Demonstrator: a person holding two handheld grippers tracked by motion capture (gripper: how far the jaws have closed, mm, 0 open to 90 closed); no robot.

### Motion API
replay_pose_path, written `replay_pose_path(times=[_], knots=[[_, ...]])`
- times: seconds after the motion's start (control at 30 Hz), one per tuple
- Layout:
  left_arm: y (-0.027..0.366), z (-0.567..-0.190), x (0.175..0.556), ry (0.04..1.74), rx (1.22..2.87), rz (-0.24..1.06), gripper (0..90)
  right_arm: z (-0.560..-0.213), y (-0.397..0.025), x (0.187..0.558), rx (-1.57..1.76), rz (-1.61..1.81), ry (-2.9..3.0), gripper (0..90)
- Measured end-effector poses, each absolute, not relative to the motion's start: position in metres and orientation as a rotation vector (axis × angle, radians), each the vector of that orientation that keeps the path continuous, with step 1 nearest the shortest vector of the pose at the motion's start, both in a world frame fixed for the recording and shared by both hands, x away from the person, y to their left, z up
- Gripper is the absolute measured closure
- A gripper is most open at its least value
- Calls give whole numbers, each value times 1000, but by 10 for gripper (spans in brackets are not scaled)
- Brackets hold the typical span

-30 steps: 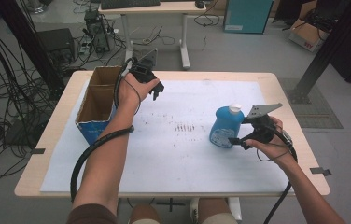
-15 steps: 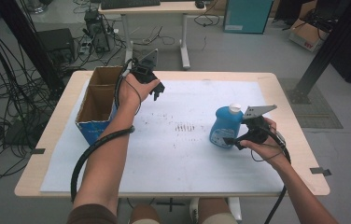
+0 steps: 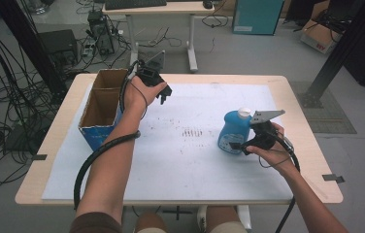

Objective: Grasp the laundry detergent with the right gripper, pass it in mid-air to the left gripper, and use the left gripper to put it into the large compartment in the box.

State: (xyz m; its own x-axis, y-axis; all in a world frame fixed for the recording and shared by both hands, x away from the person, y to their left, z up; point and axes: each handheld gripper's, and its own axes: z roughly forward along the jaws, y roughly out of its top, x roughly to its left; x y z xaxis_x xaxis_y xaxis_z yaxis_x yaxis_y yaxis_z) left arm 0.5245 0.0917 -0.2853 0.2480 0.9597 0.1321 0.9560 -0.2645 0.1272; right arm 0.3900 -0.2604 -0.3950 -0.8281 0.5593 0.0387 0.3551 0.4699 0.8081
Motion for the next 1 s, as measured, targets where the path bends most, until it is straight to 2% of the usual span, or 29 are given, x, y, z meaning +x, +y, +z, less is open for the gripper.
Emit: replay_pose_path(times=[1.0], knots=[[94, -282, 523, 1896, 2462, 292, 55, -397, -260, 390, 767, 1343, 2464, 22]])
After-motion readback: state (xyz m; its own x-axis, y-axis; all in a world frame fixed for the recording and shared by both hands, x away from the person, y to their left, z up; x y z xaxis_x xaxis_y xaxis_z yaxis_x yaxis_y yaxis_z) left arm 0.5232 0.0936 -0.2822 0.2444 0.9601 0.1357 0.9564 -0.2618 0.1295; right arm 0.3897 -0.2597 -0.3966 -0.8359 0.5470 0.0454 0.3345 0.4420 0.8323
